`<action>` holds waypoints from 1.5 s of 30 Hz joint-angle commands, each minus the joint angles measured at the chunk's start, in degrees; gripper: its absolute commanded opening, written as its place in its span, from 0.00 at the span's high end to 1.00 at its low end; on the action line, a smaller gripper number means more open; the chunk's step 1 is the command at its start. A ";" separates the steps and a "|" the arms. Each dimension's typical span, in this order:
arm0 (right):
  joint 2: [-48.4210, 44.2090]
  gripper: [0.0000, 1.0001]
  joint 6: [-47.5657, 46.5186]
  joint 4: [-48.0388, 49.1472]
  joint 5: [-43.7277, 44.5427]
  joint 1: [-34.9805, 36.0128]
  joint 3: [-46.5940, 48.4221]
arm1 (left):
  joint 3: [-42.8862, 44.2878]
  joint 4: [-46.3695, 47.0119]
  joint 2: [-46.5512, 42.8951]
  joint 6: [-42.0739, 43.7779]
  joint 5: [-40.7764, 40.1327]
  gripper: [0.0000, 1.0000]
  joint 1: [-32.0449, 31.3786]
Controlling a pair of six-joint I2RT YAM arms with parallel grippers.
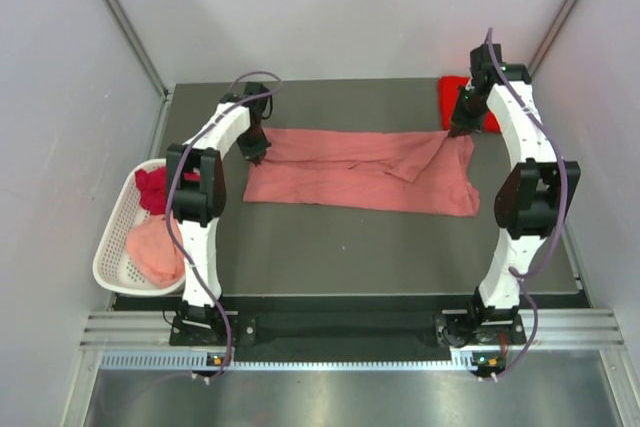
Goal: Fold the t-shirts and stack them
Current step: Fold the tshirt
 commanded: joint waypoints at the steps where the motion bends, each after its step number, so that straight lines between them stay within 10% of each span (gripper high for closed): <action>1: 1.01 1.00 -0.52 0.16 -0.94 -0.88 4.63 | 2.77 -0.77 -0.18 -0.93 -1.68 1.00 0.70; 45: 9.98 1.00 1.15 4.20 -5.78 -4.31 11.93 | 7.96 -1.03 5.27 -1.81 -1.68 1.00 1.76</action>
